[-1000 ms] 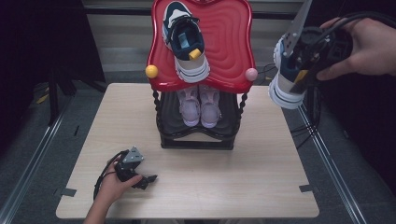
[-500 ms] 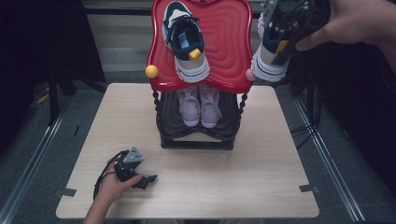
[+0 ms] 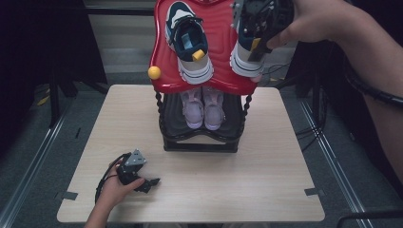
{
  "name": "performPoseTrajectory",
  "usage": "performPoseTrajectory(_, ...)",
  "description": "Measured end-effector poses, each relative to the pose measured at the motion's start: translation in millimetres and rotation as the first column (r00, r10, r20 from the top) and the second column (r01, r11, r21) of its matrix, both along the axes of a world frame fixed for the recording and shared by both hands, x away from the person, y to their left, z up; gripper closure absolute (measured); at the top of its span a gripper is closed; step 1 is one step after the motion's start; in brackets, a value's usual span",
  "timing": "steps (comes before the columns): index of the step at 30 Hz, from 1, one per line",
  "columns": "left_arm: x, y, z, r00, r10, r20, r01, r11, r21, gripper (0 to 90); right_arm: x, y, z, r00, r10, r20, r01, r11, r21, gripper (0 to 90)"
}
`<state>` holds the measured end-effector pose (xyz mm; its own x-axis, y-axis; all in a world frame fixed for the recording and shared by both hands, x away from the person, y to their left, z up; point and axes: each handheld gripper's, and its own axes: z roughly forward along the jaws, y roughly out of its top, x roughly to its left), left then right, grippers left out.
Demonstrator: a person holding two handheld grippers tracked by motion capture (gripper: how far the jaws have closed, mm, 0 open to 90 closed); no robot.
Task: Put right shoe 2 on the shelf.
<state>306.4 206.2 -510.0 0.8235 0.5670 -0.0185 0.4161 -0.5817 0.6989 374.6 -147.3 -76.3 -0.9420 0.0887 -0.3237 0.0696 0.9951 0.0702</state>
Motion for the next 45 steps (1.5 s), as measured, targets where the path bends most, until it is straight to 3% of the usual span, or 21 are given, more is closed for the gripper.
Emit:
performPoseTrajectory(6, 0.2, 0.0, 0.0, 1.0000, -0.002, -0.002, 0.002, 1.0000, -0.001, 0.0, 6.8, 16.9, -3.0, 0.9995, 0.022, 0.022, -0.022, 1.000, -0.012, 72.0)
performPoseTrajectory(13, 0.2, 0.0, 0.0, 1.0000, -0.003, -0.002, 0.003, 1.0000, -0.001, 0.0, 13.4, 33.5, -12.2, 0.9986, 0.052, 0.013, -0.051, 0.998, -0.036, 71.9)
performPoseTrajectory(16, 0.3, 0.0, 0.0, 1.0000, -0.003, -0.001, 0.003, 1.0000, 0.000, 0.0, 16.8, 37.6, -16.7, 0.9979, 0.065, 0.007, -0.064, 0.996, -0.059, 71.7)
performPoseTrajectory(23, 0.3, 0.1, 0.1, 1.0000, -0.003, -0.001, 0.003, 1.0000, 0.002, 0.0, 19.8, 40.5, -25.4, 0.9968, 0.078, 0.017, -0.077, 0.995, -0.059, 71.3)
performPoseTrajectory(25, 0.3, 0.1, 0.1, 1.0000, -0.003, -0.001, 0.003, 1.0000, 0.002, 0.0, 19.9, 40.9, -28.7, 0.9976, 0.069, -0.001, -0.069, 0.996, -0.056, 71.5)
performPoseTrajectory(39, 0.3, 0.0, 0.2, 1.0000, -0.003, -0.001, 0.003, 1.0000, 0.003, 0.0, 18.3, 31.8, -34.8, 0.9996, 0.008, 0.026, -0.009, 1.000, 0.017, 68.5)
performPoseTrajectory(41, 0.3, 0.0, 0.1, 1.0000, -0.003, -0.001, 0.003, 1.0000, 0.002, 0.0, 18.7, 31.4, -34.8, 0.9997, -0.009, 0.024, 0.008, 1.000, 0.022, 66.5)
performPoseTrajectory(45, 0.3, 0.0, 0.1, 1.0000, -0.003, -0.001, 0.003, 1.0000, 0.002, 0.0, 19.1, 29.7, -34.4, 0.9970, -0.067, 0.040, 0.065, 0.997, 0.047, 54.2)
